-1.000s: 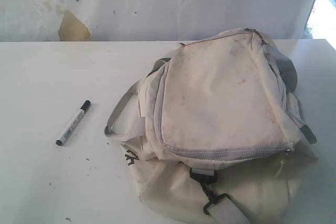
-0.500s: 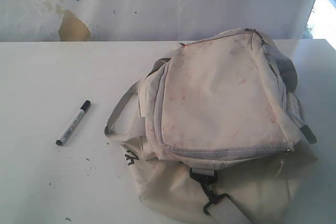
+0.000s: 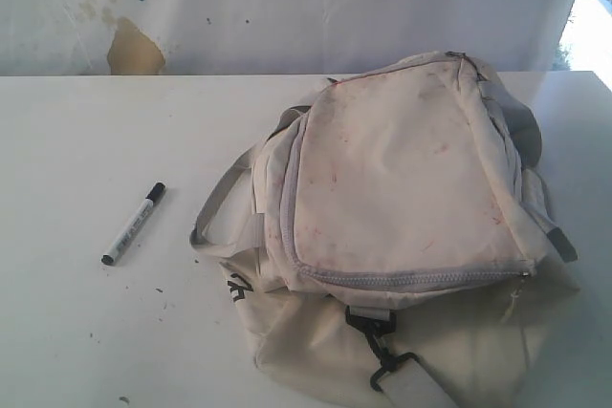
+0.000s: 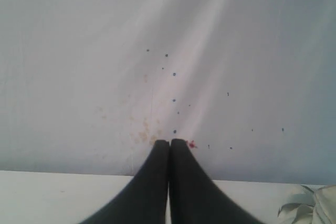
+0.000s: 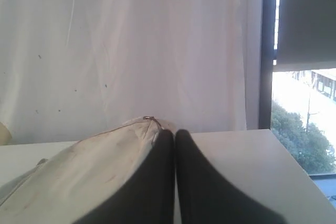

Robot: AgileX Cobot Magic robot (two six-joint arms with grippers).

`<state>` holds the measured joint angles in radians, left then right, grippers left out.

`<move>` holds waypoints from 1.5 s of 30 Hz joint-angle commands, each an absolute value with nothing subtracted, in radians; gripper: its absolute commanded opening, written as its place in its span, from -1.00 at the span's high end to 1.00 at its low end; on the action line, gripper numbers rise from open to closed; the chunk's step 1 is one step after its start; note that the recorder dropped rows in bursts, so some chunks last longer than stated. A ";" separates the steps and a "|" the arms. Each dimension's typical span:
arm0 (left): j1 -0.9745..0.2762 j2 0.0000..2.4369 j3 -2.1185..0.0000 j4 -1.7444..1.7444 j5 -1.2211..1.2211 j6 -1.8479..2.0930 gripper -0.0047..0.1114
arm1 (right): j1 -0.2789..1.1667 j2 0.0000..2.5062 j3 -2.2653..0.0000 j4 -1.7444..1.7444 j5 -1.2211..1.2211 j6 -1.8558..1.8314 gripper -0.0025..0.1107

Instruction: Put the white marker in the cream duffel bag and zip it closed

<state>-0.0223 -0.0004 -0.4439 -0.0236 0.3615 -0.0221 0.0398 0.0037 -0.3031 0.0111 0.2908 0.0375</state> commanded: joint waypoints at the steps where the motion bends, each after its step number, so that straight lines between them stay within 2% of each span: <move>1: -0.023 0.000 -0.561 -0.036 0.495 -0.022 0.92 | 0.043 0.032 -0.387 -0.015 0.386 0.058 0.96; 10: -0.023 0.049 -0.673 -0.040 0.552 -0.044 0.92 | 0.043 0.175 -0.501 -0.021 0.454 0.058 0.96; 20: -0.023 0.335 -0.701 -0.051 0.549 -0.090 0.92 | 0.043 0.348 -0.626 -0.015 0.724 0.075 0.95; 23: -0.023 0.437 -0.701 -0.060 0.549 -0.090 0.92 | 0.043 0.384 -0.640 0.016 0.792 0.077 0.77; 26: -0.023 0.533 -0.701 -0.096 0.547 -0.045 0.92 | 0.043 0.415 -0.644 0.070 0.853 0.095 0.43; 29: -0.023 0.629 -0.701 -0.180 0.537 0.030 0.76 | 0.043 0.438 -0.644 0.143 0.906 0.108 0.07; 32: -0.023 0.717 -0.718 -0.256 0.547 0.105 0.42 | 0.043 0.450 -0.642 0.188 0.920 0.115 -0.12; 35: -0.023 0.805 -0.750 -0.309 0.549 0.116 0.04 | 0.043 0.450 -0.642 0.208 0.920 0.145 -0.13; 37: -0.023 0.866 -0.773 -0.330 0.553 0.137 -0.13 | 0.043 0.450 -0.642 0.212 0.924 0.197 -0.13; 45: -0.023 1.096 -0.914 -0.503 0.658 0.267 -0.24 | 0.043 0.464 -0.638 0.212 0.970 0.343 -0.12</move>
<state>-0.0223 1.0311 -0.8650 -0.4218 0.6310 0.2195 0.0398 0.4523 -0.6373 0.2102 0.9488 0.3140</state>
